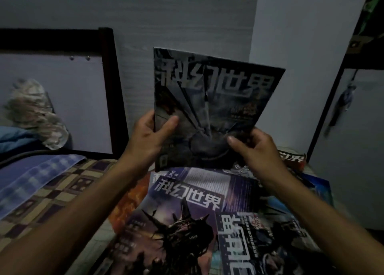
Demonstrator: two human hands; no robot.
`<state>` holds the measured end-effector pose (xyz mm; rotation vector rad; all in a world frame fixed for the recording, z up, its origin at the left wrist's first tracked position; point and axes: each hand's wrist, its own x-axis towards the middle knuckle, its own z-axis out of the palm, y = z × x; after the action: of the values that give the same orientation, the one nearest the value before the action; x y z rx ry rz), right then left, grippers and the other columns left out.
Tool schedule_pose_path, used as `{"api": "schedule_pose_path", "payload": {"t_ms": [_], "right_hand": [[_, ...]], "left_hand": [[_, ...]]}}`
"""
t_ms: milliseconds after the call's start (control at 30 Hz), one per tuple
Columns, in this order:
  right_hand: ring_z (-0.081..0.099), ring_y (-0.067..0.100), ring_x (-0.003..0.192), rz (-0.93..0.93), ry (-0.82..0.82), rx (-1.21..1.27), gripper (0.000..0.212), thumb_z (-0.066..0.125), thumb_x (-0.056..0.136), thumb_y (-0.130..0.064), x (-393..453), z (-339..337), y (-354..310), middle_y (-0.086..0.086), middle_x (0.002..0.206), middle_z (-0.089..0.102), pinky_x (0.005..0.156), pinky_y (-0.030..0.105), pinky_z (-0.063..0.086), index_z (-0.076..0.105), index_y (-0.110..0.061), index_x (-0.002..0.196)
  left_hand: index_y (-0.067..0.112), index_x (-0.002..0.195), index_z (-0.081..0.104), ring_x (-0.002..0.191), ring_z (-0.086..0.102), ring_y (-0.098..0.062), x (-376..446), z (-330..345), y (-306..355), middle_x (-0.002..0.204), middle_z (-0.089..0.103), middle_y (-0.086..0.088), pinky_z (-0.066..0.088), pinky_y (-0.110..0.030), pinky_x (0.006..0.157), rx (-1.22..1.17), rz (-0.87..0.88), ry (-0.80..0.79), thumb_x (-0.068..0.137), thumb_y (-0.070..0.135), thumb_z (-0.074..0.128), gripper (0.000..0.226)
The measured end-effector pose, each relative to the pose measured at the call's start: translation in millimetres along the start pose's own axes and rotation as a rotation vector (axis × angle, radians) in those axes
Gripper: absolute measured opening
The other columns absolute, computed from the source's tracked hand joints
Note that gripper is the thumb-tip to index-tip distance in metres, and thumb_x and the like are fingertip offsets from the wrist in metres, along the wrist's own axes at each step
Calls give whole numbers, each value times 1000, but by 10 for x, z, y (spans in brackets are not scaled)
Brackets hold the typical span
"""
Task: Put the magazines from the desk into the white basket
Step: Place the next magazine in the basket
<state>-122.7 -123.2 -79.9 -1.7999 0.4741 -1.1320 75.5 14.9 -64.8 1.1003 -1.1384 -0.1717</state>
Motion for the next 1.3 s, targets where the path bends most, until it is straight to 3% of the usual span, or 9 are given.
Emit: {"api": "schedule_pose_path", "payload": {"t_ms": [100, 233, 333, 467, 700, 933, 1033, 1133, 1300], "right_hand": [[65, 13, 51, 172, -103, -132, 10, 57, 97, -20, -194, 141, 246, -6, 81, 73, 53, 32, 53, 60, -29, 97], [62, 11, 50, 121, -93, -315, 28, 52, 99, -20, -249, 231, 472, -10, 92, 70, 53, 24, 48, 51, -41, 117], [60, 17, 40, 154, -55, -173, 28, 57, 97, -14, -101, 274, 439, -10, 78, 74, 44, 29, 50, 62, -41, 99], [61, 17, 45, -12, 123, -99, 10, 63, 94, -21, 305, 304, 249, -5, 80, 74, 42, 33, 51, 60, -30, 96], [67, 15, 64, -97, 261, -130, 10, 56, 96, -21, 1193, 506, 365, -5, 83, 71, 51, 28, 50, 52, -30, 101], [55, 8, 63, -75, 273, -551, 8, 70, 87, -22, 1318, 607, 1208, -7, 73, 62, 52, 19, 40, 62, -20, 85], [61, 12, 64, -40, 271, -528, 5, 72, 84, -20, 1297, 706, 1421, -4, 70, 64, 53, 20, 42, 69, -17, 84], [64, 17, 72, 11, 281, -471, 9, 73, 82, -16, 1339, 748, 1438, 4, 82, 70, 62, 26, 47, 69, -16, 91], [53, 19, 104, -76, 208, -641, 59, 67, 84, -11, 1364, 717, 1357, 5, 129, 49, 78, 32, 45, 42, -21, 136]], "left_hand": [[36, 117, 60, 104, 67, -6, -162, -66, -435, 110, 73, 13, 57, -31, 86, 114, -137, 12, 91, 36, 62, 26], [45, 129, 42, 120, 56, -11, -512, -193, -913, 129, 60, 10, 46, -37, 100, 435, -260, -60, 98, 30, 51, 35], [38, 133, 48, 116, 60, -11, -430, -223, -960, 127, 63, 9, 52, -35, 94, 388, -257, 23, 97, 25, 54, 38], [20, 122, 61, 100, 67, -7, 143, -202, -778, 109, 70, 8, 52, -11, 75, 307, -125, 163, 93, 11, 62, 30], [10, 119, 62, 106, 63, -24, 1312, -194, -857, 117, 68, -8, 53, -48, 94, 484, -105, 152, 97, 8, 49, 25], [17, 112, 64, 98, 66, -29, 1364, -201, -1746, 110, 71, -10, 53, -39, 84, 810, -226, 68, 97, 16, 54, 19], [23, 95, 66, 90, 65, -32, 1288, -205, -1993, 100, 72, -8, 44, -33, 71, 1028, -181, 124, 93, 24, 56, 10], [25, 79, 66, 79, 63, -26, 1389, -174, -2030, 87, 71, -5, 46, -32, 68, 1057, -245, 92, 90, 25, 61, 12], [24, 81, 57, 74, 57, -23, 1388, -174, -2101, 89, 66, -7, 43, -36, 68, 1106, -227, 7, 97, 32, 40, 25]]}}
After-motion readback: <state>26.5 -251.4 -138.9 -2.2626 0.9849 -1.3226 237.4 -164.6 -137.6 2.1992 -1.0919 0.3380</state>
